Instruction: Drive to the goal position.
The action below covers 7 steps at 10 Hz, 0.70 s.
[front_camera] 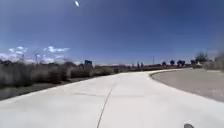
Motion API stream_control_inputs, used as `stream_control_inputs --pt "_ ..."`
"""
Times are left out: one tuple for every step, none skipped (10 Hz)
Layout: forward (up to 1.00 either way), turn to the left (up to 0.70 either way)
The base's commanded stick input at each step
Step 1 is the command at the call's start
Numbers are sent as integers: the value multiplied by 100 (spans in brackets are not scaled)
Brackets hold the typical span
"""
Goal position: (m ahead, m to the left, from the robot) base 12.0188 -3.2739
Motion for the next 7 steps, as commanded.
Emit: stream_control_inputs --pt "85 -27" --pt "85 -34" --pt "85 -34" --pt "85 -6" --pt "85 0" --pt "85 0" --pt "85 0"
